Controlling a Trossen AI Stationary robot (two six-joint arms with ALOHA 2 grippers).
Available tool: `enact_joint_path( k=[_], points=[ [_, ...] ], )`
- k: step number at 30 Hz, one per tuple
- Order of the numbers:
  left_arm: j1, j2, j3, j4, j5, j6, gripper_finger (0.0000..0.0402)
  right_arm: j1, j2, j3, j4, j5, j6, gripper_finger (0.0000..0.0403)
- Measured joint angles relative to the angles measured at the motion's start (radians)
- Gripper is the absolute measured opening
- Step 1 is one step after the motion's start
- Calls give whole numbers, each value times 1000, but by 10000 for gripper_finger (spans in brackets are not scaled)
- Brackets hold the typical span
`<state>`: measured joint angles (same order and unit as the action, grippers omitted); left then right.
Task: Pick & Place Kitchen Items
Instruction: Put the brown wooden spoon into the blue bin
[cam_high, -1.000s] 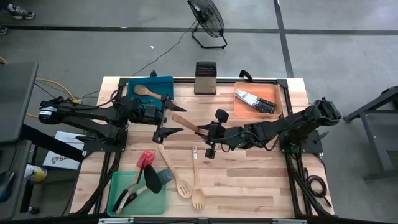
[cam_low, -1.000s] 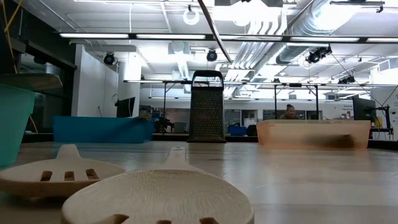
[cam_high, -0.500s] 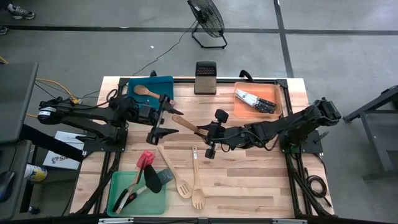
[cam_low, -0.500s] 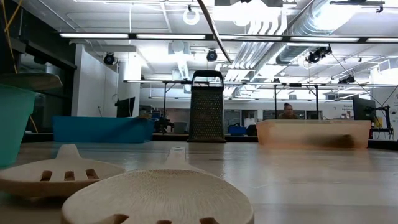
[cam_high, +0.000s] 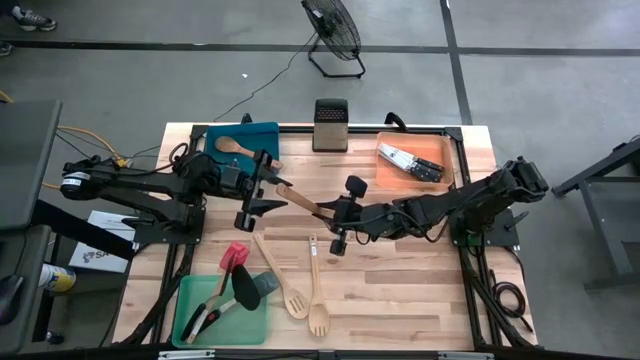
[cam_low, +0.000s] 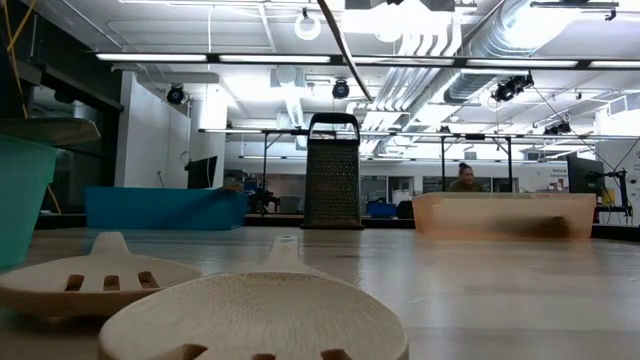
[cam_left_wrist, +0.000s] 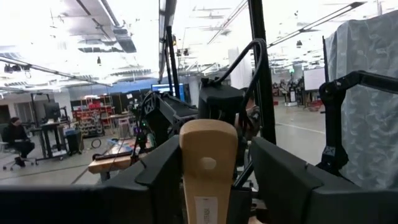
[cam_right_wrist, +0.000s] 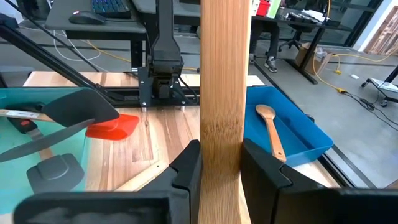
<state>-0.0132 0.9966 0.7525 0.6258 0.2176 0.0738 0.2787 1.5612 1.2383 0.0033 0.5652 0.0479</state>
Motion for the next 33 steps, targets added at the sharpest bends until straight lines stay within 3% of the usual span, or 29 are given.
enact_joint_path(
  k=[10, 22, 24, 29, 33],
  points=[
    [0, 0, 0, 0, -3, 2, 108, 0, 0, 0, 0, -6, 0, 76],
    [0, 0, 0, -11, -3, 28, 106, 0, 0, 0, -2, -18, -14, 77],
    [0, 0, 0, -19, -10, 33, 106, 0, 0, 0, -3, -17, -15, 111],
    [0, 2, 0, -38, -14, 35, 106, 0, 0, 1, 2, -16, 12, 240],
    [0, 1, 0, -48, -21, 36, 106, 2, 0, 1, 1, -16, 35, 295]
  ],
)
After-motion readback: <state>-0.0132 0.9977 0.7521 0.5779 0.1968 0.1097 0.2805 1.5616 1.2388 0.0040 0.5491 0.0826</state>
